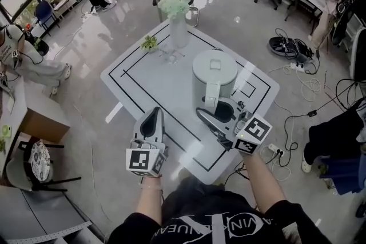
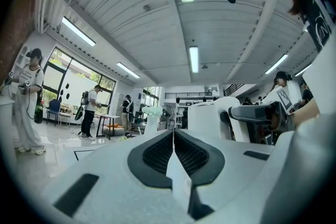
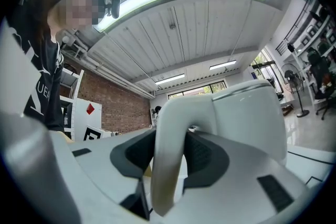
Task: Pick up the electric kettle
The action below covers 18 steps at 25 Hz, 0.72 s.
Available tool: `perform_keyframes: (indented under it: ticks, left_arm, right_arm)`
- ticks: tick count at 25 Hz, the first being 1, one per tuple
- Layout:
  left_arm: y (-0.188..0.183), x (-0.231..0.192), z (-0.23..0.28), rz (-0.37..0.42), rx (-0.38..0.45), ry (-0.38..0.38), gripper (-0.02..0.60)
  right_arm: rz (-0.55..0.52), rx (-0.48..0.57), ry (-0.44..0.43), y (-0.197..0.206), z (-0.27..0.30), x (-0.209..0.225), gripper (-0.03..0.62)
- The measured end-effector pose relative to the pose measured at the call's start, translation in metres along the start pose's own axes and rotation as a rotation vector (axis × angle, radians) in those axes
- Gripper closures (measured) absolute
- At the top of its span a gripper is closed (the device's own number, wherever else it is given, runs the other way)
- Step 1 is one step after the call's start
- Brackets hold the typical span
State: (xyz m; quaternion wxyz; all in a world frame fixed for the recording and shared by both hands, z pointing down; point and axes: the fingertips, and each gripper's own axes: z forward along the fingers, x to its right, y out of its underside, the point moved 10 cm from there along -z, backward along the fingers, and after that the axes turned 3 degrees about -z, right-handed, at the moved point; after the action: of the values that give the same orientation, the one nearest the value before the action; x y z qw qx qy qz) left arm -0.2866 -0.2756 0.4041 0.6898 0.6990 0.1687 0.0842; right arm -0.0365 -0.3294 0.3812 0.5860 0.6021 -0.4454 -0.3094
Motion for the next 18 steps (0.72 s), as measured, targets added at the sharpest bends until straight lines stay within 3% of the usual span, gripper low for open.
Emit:
perform_keyframes:
  ticks: [18]
  left_arm:
    - [-0.009, 0.011, -0.002, 0.001, 0.026, -0.008, 0.568]
  right_arm:
    - [-0.037, 0.013, 0.084, -0.030, -0.039, 0.014, 0.445]
